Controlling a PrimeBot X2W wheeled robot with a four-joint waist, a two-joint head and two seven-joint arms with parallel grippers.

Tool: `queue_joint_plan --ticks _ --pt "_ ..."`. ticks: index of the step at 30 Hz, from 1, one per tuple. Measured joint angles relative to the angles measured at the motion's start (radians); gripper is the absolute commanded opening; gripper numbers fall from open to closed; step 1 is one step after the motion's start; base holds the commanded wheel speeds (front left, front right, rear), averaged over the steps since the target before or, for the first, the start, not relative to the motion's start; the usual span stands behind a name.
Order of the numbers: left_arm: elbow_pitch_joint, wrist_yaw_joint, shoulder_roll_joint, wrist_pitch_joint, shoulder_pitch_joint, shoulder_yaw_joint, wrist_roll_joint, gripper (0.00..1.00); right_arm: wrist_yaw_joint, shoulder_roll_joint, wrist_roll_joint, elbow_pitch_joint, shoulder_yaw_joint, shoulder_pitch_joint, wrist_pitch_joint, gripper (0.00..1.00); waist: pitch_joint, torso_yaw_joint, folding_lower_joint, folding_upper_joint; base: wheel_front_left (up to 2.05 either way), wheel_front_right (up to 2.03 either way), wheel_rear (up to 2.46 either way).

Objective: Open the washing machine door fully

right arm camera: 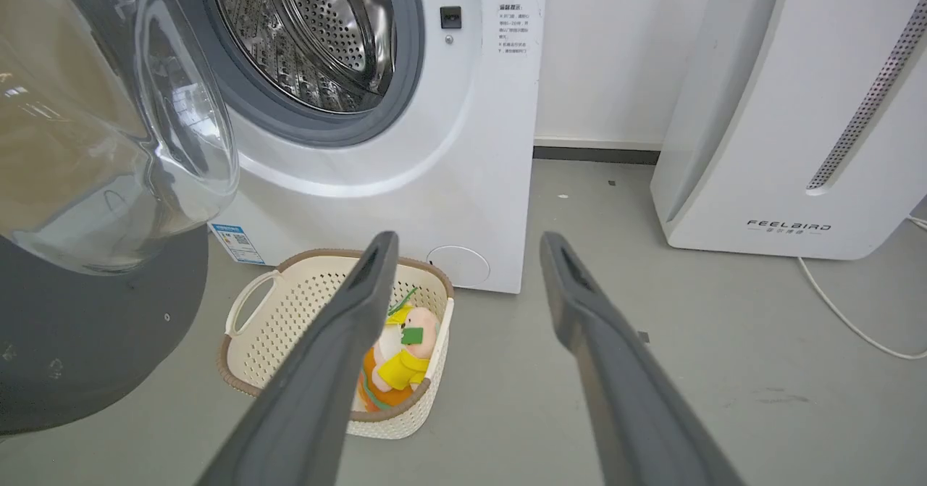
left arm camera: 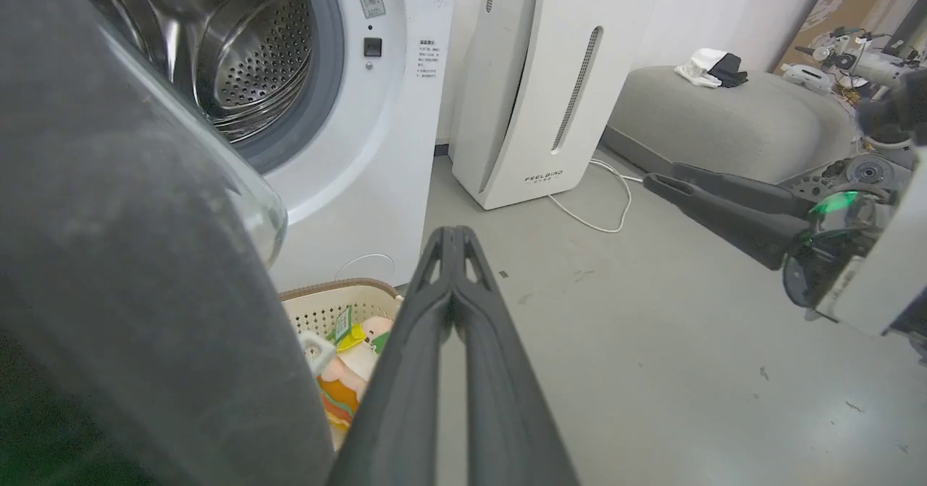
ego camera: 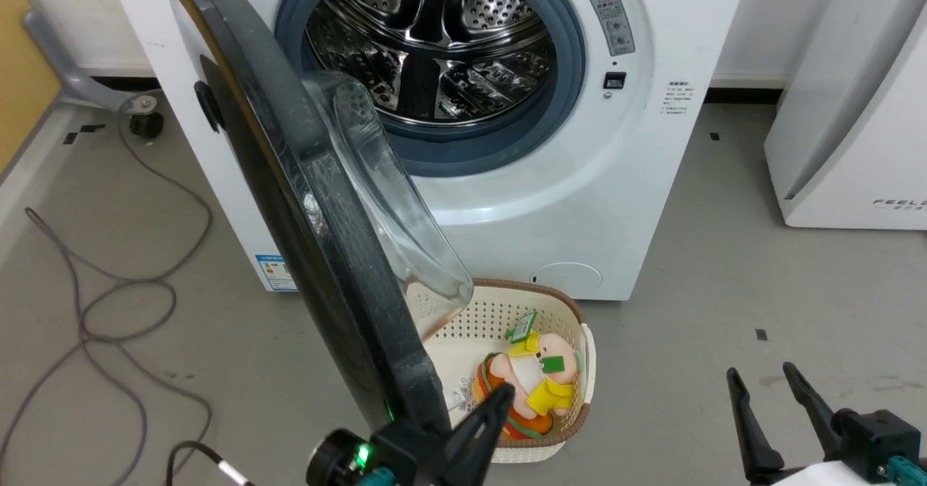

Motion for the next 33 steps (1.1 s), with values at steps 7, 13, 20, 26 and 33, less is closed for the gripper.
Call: queue_joint_plan --ticks 7,13,20,26,33 --pt "0.057 0.031 -0.015 -0.039 -0.039 0.034 0.006 0.0 0.0 0.0 0.007 0.005 0.001 0.0 0.0 1.0 0.004 -0.002 0.0 0.0001 0.0 0.0 0.0" --pt "0.065 0.044 -0.015 -0.05 -0.038 0.037 0.006 0.0 0.0 0.0 0.009 0.007 0.0 0.0 0.001 1.0 0.007 -0.001 0.0 0.0 0.0 0.0 0.0" --pt "0.049 0.076 -0.008 -0.056 -0.01 0.046 0.005 0.0 0.0 0.0 0.012 0.014 0.003 0.0 0.005 1.0 0.002 0.008 0.0 0.0 0.0 0.0 0.0" --pt "0.014 0.106 0.011 -0.057 0.046 0.059 0.0 0.0 0.0 0.0 0.018 0.022 0.004 0.0 0.006 1.0 -0.005 0.032 0.0 0.0 0.0 0.0 0.0" --pt "-0.04 0.138 0.018 -0.048 0.093 0.065 -0.002 0.0 0.0 0.0 0.019 0.023 0.0 0.001 0.013 1.0 -0.012 0.081 0.0 0.0001 0.0 0.0 0.0"
